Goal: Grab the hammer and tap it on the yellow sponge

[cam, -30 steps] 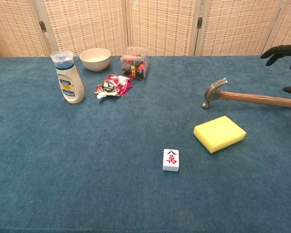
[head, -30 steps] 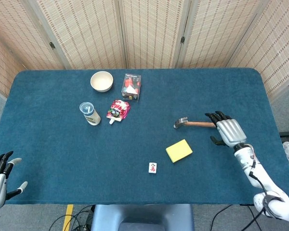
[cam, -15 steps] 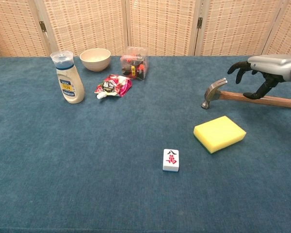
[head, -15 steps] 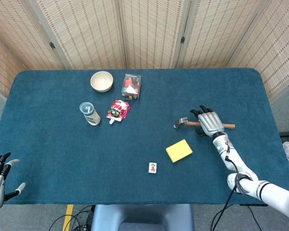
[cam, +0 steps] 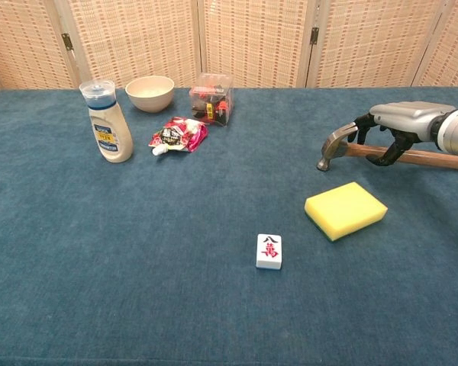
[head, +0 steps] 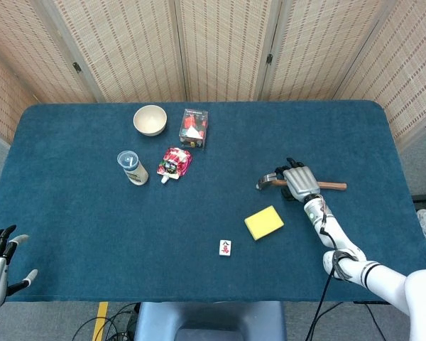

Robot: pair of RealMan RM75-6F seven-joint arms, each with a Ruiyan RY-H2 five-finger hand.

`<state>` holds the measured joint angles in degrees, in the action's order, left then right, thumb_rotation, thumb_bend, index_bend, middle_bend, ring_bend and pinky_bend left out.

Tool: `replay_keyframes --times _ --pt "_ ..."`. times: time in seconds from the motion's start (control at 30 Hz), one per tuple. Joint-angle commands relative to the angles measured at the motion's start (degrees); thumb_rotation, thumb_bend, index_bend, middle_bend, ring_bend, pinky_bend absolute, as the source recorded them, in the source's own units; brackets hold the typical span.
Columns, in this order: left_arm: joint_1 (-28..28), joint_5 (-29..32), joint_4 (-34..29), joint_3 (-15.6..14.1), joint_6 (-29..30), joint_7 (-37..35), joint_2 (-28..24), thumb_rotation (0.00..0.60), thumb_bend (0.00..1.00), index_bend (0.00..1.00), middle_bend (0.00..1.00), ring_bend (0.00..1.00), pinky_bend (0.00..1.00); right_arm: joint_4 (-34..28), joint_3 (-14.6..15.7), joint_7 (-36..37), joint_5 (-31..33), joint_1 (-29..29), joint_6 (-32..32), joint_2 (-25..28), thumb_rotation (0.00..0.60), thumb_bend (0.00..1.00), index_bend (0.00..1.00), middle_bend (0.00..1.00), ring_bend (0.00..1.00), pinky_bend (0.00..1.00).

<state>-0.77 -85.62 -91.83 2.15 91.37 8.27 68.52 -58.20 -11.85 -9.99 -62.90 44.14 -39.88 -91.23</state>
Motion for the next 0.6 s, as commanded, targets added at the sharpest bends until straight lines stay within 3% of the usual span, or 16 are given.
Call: replay_keyframes --times 0.03,0.23,0.6 --pt "0.04 0.06 0.12 0.06 -0.07 -0.08 0.05 0.6 0.2 0.29 0.13 0.12 0.21 0.62 0.13 0.09 0.05 0.3 0.17 -0.55 0.6 0.39 0.3 0.32 0.08 0.19" --pt "0.02 0.24 0.62 0.18 -0.14 -0.62 0.18 0.6 0.2 0.28 0.13 0.12 0.21 2.03 -0.02 -0.43 1.59 1.01 1.38 -1.6 0.6 0.45 0.33 0.37 0.11 0.19" --pt "-0.25 0.61 1.49 0.23 -0.13 -1.57 0.11 0.6 0.2 0.28 0.13 0.12 0.21 2.6 -0.18 -2.12 3.93 1.79 1.97 -2.38 0.6 0.45 0.37 0.43 0.15 0.19"
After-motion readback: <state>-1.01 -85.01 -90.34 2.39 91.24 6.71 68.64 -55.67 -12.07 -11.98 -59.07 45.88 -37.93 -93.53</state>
